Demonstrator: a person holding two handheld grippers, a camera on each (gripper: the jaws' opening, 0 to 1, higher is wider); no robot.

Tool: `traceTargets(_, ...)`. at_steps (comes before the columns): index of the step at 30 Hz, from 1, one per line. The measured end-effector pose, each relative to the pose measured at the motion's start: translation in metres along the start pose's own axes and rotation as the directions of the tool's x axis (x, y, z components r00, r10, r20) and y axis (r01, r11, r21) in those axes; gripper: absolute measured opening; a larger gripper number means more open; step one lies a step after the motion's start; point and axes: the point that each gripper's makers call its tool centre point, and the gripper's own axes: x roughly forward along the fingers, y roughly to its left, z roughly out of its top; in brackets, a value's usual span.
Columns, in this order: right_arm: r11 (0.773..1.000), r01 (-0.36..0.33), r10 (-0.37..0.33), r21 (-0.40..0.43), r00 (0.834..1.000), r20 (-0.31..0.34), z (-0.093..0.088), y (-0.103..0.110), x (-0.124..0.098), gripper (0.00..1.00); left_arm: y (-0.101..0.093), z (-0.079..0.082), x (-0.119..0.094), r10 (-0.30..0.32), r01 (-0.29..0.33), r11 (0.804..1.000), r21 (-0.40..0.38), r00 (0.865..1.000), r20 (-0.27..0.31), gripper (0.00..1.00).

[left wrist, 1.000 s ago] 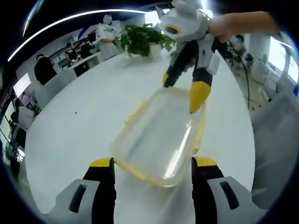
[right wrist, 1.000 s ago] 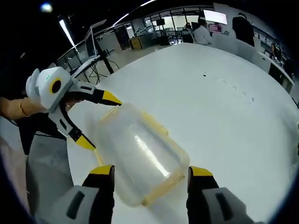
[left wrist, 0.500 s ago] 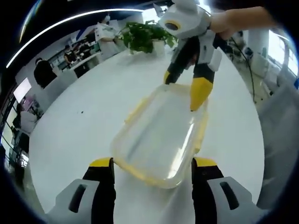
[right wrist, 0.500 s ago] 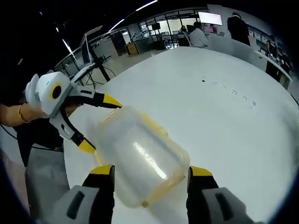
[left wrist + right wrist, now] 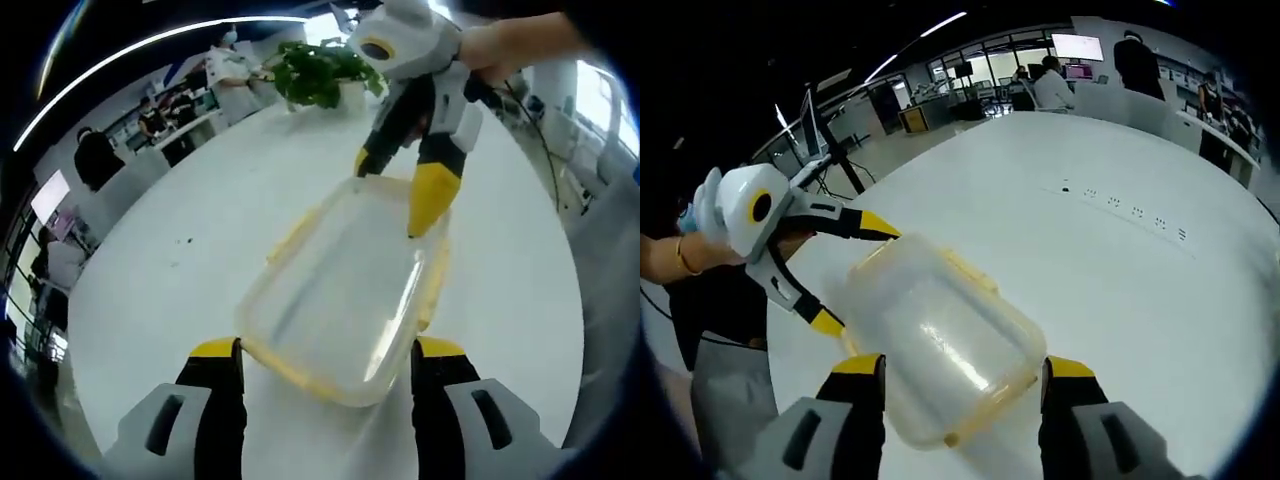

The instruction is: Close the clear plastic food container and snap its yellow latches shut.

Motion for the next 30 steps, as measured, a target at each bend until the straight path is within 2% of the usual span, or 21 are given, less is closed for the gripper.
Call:
traceTargets(12, 1.0, 0.015, -0.016, 0.012, 1.0, 0.011, -0.001, 0.0, -0.002, 0.61, 0.001, -0.002, -0.001, 0.031, -0.031, 0.999, -0.009, 1.0, -0.008, 0.66)
traceTargets(20, 1.0, 0.028, -0.028, -0.005, 0.999, 0.03, -0.005, 0.004, -0.011, 0.6, 0.001, -0.009, -0.014, 0.054, -0.053, 0.997, -0.047, 0.999, 0.001, 0.64)
traceTargets(23, 0.999, 0.028, -0.027, -0.038, 0.999, 0.03, -0.006, 0.004, -0.011, 0.57, 0.0, -0.009, -0.015, 0.058, -0.057, 0.997, -0.06, 0.998, 0.007, 0.62)
traceTargets(30, 0.999, 0.028, -0.027, -0.022, 0.999, 0.03, -0.002, -0.001, -0.007, 0.56, 0.0, -0.004, -0.012, 0.067, -0.066, 0.996, -0.067, 0.998, 0.013, 0.6)
